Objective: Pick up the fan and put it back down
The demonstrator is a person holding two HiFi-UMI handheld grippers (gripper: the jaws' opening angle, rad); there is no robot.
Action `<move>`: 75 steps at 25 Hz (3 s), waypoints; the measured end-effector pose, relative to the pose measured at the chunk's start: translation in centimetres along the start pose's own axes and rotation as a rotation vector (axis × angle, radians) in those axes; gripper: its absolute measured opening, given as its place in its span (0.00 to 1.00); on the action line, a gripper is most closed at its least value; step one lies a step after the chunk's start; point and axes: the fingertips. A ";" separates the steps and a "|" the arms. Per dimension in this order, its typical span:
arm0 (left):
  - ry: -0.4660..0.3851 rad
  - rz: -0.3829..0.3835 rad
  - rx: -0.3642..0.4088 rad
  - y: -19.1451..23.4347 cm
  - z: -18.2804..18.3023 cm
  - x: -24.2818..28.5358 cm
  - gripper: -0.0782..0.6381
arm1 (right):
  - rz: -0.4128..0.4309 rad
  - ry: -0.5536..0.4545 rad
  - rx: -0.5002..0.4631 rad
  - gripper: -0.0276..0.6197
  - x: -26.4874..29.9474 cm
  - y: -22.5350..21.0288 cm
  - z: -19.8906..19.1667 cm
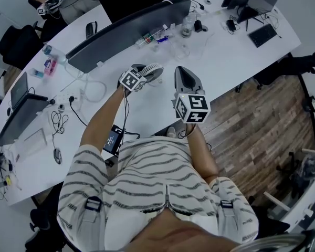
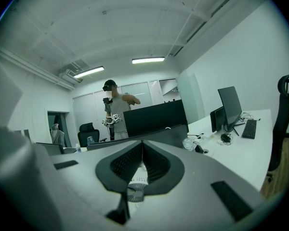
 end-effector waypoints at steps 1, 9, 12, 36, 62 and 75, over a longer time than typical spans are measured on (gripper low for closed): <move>-0.001 -0.003 -0.003 0.1 -0.1 0.0 0.43 | 0.000 0.001 0.000 0.06 0.0 0.0 0.0; 0.004 0.004 -0.018 0.6 -1.3 0.0 0.43 | 0.004 0.006 -0.004 0.06 0.1 0.2 -0.2; 0.003 0.030 0.012 0.6 -0.9 0.0 0.43 | 0.003 0.011 -0.008 0.06 0.1 0.3 -0.3; -0.193 0.190 -0.117 1.4 4.0 -5.4 0.48 | 0.021 0.015 -0.010 0.06 -0.1 1.0 -0.5; -0.595 0.552 -0.371 -2.7 11.7 -19.8 0.12 | 0.070 0.003 -0.013 0.06 0.3 3.3 -0.2; -0.657 0.589 -0.331 -6.2 13.1 -22.5 0.12 | 0.063 -0.003 -0.034 0.06 -0.1 3.8 -0.1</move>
Point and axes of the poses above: the fingertips, and each gripper's own axes: x forward along the fingers, y to its left, z out of its top, and after that the axes turned 2 degrees about y, right-handed
